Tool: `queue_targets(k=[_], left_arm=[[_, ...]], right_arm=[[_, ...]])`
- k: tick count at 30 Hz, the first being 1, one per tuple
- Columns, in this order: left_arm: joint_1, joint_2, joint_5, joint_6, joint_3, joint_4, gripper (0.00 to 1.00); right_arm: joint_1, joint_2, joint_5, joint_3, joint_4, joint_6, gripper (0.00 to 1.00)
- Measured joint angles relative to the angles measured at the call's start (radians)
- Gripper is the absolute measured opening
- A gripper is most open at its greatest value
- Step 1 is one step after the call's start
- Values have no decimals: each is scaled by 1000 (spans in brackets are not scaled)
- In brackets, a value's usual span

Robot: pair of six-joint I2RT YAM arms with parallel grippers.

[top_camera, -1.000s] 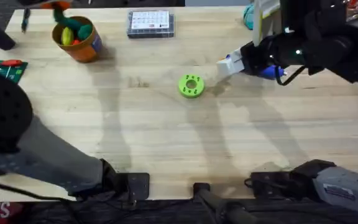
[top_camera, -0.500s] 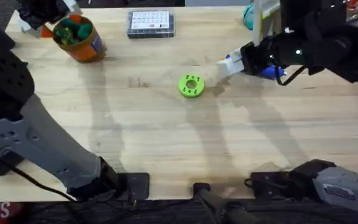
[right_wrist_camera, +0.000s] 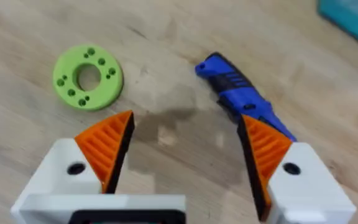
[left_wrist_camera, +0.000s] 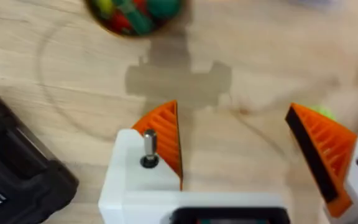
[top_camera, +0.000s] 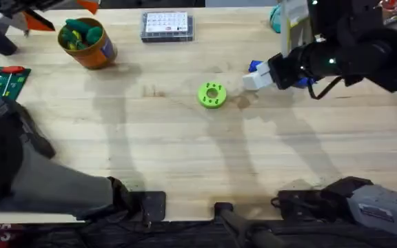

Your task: Pick up the gripper from the table and insert it into the empty holder that is missing its gripper. Then pick up a screw, insert it into the mounting hole, and use the screwdriver to tighten it. Finally, clean up the table by picking up the vegetable and placing it into the bucket.

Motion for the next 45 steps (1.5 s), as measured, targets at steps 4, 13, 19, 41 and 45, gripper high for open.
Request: queue_targets(k=[4, 13, 19, 41, 45], left_arm=[[-72, -104, 30, 113, 0, -126, 982], [-227, -203, 50, 262, 0, -287, 982], [-232, -201, 51, 283, 0, -298, 982], [-232, -200, 51, 288, 0, -299, 982], [-232, -200, 51, 288, 0, -299, 982]], right_arm=[[0, -67, 0, 1, -2, 8, 989], [0, -238, 0, 9, -58, 12, 989], [0, -245, 0, 10, -133, 12, 989], [0, -238, 0, 10, -138, 12, 989], [0, -238, 0, 10, -138, 12, 989]])
